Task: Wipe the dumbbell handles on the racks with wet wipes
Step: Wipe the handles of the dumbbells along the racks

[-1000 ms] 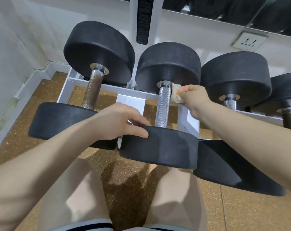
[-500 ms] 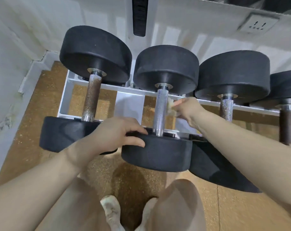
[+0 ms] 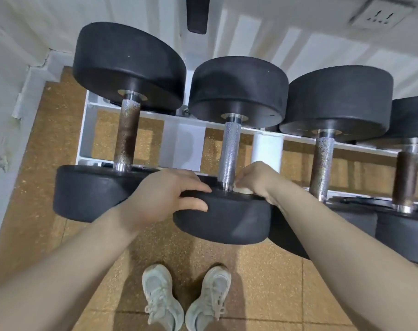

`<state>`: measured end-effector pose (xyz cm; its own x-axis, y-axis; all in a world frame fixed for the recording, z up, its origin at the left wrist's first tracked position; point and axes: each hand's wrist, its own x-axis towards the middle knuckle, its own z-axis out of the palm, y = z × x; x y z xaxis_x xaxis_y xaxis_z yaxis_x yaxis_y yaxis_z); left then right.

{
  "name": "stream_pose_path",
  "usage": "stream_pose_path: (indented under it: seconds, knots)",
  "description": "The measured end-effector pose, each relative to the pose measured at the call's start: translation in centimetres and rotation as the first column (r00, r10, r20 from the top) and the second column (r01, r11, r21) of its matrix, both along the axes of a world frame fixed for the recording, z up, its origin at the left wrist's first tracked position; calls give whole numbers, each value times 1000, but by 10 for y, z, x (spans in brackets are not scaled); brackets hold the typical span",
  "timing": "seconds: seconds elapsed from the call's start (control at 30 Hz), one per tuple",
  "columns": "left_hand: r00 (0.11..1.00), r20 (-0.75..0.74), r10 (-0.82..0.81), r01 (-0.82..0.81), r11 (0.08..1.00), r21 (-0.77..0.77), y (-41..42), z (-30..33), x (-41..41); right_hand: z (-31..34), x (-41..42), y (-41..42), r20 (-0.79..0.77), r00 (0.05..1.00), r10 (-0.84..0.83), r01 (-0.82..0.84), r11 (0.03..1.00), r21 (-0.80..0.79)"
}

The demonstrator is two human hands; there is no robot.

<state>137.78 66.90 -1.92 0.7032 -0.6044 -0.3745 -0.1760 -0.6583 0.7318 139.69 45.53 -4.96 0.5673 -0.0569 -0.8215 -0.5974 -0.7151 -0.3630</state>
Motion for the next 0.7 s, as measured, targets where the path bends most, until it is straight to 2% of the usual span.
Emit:
stream_pose_path:
  seconds: [0.07, 0.1, 0.13, 0.17, 0.2, 0.23, 0.27, 0.3, 0.33, 0.4, 0.5, 0.6, 0.67, 0.7]
  knots:
    - [1000, -16, 16, -16, 1000, 3, 0, 0, -1, 7, 7, 1, -16, 999, 30, -30, 999, -26]
    - [999, -26, 24, -24, 1000, 9, 0, 0, 0, 9, 11, 1, 21, 997, -69, 70, 997, -25]
    - [999, -37, 28, -28, 1000, 13, 0, 0, 0, 8, 18, -1, 70, 962, -265, 265, 964, 4]
    - [999, -45, 31, -30, 999, 17, -1, 0, 1, 7, 26, -3, 68, 873, -483, 476, 874, 97]
    - [998, -47, 32, -32, 999, 16, -1, -1, 3, 5, 38, -4, -12, 733, -680, 660, 707, 255]
    - [998, -51, 29, -28, 999, 17, -1, -2, 4, 4, 49, -2, -158, 545, -823, 796, 450, 403]
    - [998, -52, 21, -20, 1000, 21, -1, -3, 4, 3, 58, 1, -269, 382, -884, 852, 225, 472]
    - [999, -49, 15, -14, 1000, 26, -1, -4, 5, 3, 65, 3, -294, 308, -905, 860, 133, 493]
    - [999, -42, 11, -10, 1000, 27, -1, -4, 5, 1, 68, 6, -248, 308, -918, 858, 156, 489]
    - [999, -36, 0, 1, 1000, 27, -1, -4, 5, -2, 62, 11, -71, 457, -887, 818, 387, 427]
    - [999, -21, -41, 42, 998, 47, -1, -1, 5, -2, 41, 11, 56, 633, -772, 707, 605, 366]
    - [997, -26, -79, 80, 994, 76, -1, 1, 6, 6, 9, 2, 80, 877, -473, 448, 867, 217]
    - [997, -27, -77, 79, 994, 80, -1, 3, 6, 17, -3, 1, 9, 973, -230, 227, 967, 120]
    - [997, -32, -73, 75, 994, 81, -2, 4, 6, 20, -4, 0, -34, 990, -137, 139, 986, 89]
